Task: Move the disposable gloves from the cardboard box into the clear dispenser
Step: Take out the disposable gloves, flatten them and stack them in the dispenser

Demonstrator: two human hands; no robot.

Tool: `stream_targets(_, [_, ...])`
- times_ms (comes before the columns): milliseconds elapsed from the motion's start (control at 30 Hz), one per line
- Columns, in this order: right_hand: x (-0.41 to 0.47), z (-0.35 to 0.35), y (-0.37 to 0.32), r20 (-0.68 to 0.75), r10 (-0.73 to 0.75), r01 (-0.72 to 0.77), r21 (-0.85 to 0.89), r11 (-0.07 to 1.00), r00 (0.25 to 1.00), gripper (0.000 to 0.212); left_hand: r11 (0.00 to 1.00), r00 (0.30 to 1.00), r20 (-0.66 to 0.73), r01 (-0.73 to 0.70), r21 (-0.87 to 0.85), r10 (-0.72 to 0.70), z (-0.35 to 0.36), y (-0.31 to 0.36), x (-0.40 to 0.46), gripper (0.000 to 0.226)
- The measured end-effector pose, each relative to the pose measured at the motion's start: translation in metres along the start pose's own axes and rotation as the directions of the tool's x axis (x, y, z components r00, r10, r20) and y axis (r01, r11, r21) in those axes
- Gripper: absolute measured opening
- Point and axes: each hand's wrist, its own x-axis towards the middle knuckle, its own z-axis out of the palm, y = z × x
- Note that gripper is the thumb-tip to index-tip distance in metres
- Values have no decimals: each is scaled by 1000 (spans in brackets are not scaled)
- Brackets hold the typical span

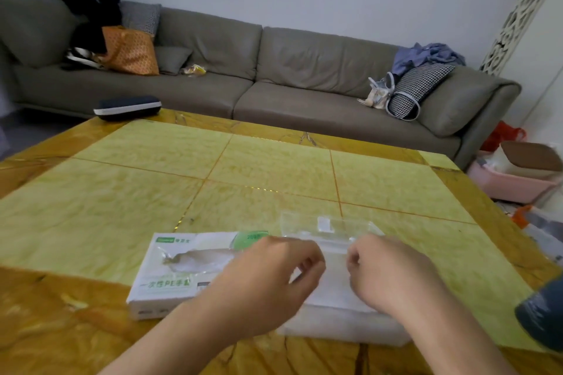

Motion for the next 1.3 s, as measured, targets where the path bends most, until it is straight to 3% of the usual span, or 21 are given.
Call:
stream_targets(100, [-8,-7,-15,-223,-29,43,55,998,974,21,979,957,-212,204,-4,-200,-27,-24,-8,10])
stream_targets(200, [-20,-5,-40,-355,-217,289,164,943,910,36,881,883,-236,446,154,-406,-55,-49,-15,15])
stream_targets(267, [-26,3,-56,-331,-401,480,204,853,854,48,789,838,-206,545,285,-505,-64,-60,-18,29])
stream_targets(333, [-30,15,-70,-257,-546,596,191,780,797,49,725,805,-136,583,366,-578,-63,-66,-19,47])
stream_targets(400, [-33,27,-82,-179,-630,654,146,742,756,46,682,779,-73,587,436,-623,-56,-70,-18,49])
stream_targets(567, [-31,39,-87,-145,-653,668,104,737,743,46,671,765,-47,590,449,-642,-46,-79,-14,40])
stream_targets(733, [-29,40,-86,-131,-645,657,114,745,753,43,718,814,-50,538,441,-579,-46,-78,-16,35])
stream_targets(867, [-29,39,-86,-119,-642,652,125,748,758,44,793,848,-63,516,325,-526,-52,-79,-21,23])
stream_targets(967, [-28,38,-84,-107,-648,657,141,741,754,48,847,848,-69,529,52,-525,-58,-81,-20,20])
stream_targets(1100, [-28,39,-84,-114,-647,657,146,740,754,49,839,821,-173,525,-145,-544,-63,-80,-18,20])
stream_targets(1233, [-29,40,-85,-139,-642,657,162,736,754,48,814,750,-323,497,-301,-578,-67,-76,-15,22])
stream_targets(1300, [-30,39,-85,-153,-641,659,165,734,752,47,818,775,-291,466,-339,-562,-69,-75,-16,20])
